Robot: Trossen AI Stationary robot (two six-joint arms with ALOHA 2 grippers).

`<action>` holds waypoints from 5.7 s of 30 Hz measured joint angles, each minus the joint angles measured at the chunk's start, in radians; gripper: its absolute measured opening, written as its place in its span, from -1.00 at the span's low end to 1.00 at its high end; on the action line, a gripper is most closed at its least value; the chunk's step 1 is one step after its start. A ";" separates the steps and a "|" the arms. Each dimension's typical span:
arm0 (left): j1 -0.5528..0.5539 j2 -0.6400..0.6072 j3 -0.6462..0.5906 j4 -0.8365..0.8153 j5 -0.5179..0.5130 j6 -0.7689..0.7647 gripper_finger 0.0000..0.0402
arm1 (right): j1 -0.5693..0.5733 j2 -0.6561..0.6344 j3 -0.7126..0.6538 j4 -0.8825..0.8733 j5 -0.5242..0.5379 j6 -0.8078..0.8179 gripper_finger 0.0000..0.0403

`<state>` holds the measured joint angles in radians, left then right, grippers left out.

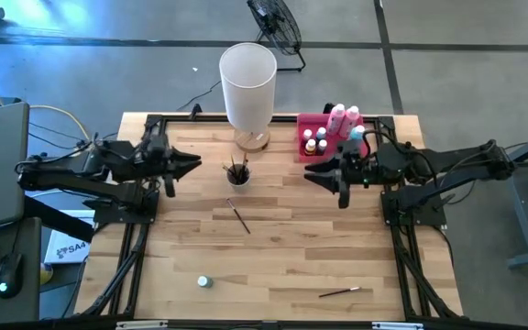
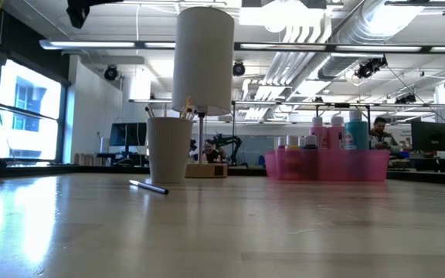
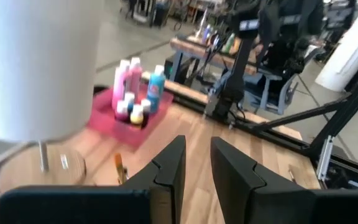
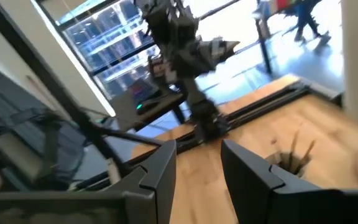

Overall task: Pick & Place Paint Supplies
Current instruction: Put the silver eyeshadow brush into the white cup

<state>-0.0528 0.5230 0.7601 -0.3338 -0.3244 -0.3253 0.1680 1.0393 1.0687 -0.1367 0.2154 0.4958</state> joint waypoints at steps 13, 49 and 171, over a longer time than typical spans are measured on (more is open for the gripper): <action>0.000 0.184 0.000 -0.209 0.088 -0.354 -0.63 | 0.000 -0.008 0.000 -0.084 0.022 -0.156 -0.40; -0.519 0.523 -0.055 -0.221 -0.292 -0.837 -1.00 | -0.047 -0.012 0.000 -0.099 0.108 -0.212 -0.40; -0.414 0.204 -0.018 -0.055 -0.442 -0.114 -1.00 | -0.100 0.592 -0.234 0.603 -0.166 -0.036 -0.40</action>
<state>-0.4664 0.7272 0.7422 -0.3886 -0.7669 -0.4398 0.0685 1.6308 0.8345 0.4668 0.0496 0.4597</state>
